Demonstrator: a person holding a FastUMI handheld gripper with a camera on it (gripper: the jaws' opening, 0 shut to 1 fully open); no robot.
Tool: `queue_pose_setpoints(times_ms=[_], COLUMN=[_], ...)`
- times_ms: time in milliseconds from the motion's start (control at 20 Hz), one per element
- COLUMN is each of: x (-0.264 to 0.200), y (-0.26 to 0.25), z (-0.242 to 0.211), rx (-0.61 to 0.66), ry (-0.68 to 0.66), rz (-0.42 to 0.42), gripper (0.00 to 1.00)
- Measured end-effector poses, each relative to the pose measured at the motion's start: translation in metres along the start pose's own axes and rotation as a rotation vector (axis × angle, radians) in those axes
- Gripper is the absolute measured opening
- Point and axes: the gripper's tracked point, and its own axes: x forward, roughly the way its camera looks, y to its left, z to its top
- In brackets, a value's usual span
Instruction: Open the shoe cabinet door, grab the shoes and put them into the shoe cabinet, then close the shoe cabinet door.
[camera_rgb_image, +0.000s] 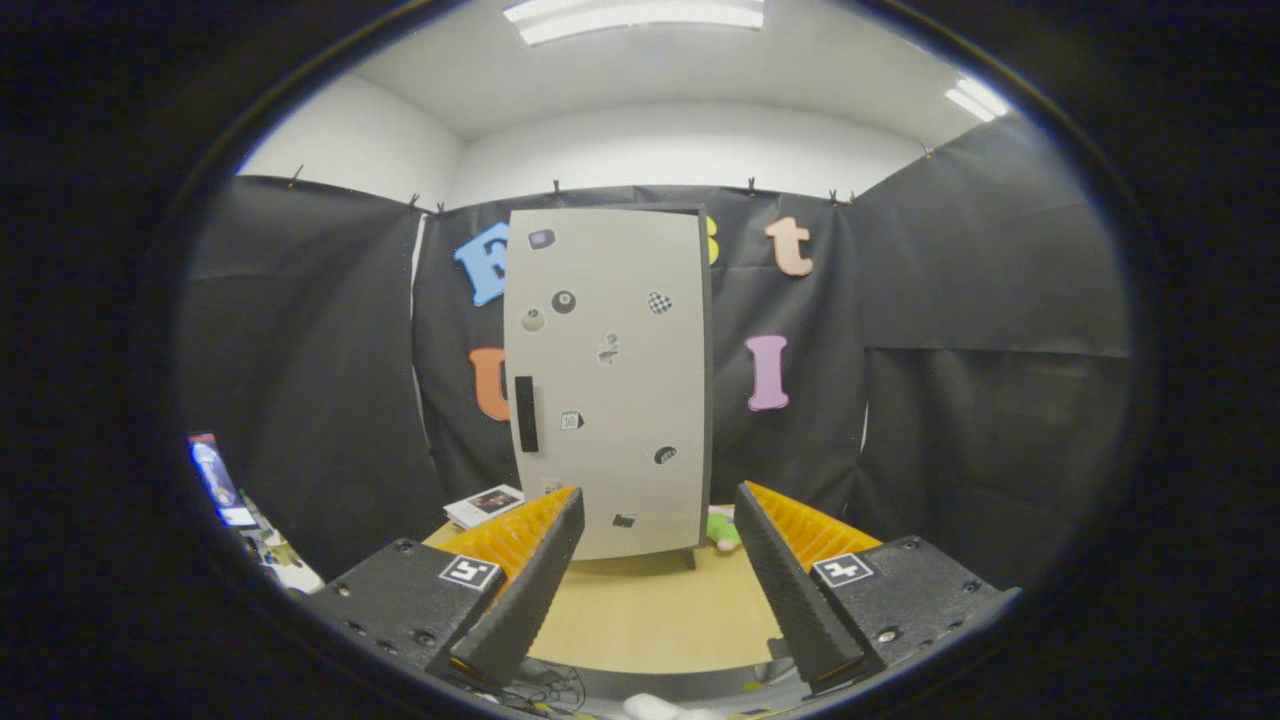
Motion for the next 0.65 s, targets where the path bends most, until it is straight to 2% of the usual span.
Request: queue_pose_setpoints(times_ms=[300, 650], x=[-0.044, -0.066], y=[-0.014, -0.024], z=[0.005, 0.015], rx=[0.002, -0.006], ry=[-0.014, -0.045], rz=[0.025, 0.01], gripper=[0.99, 0.99])
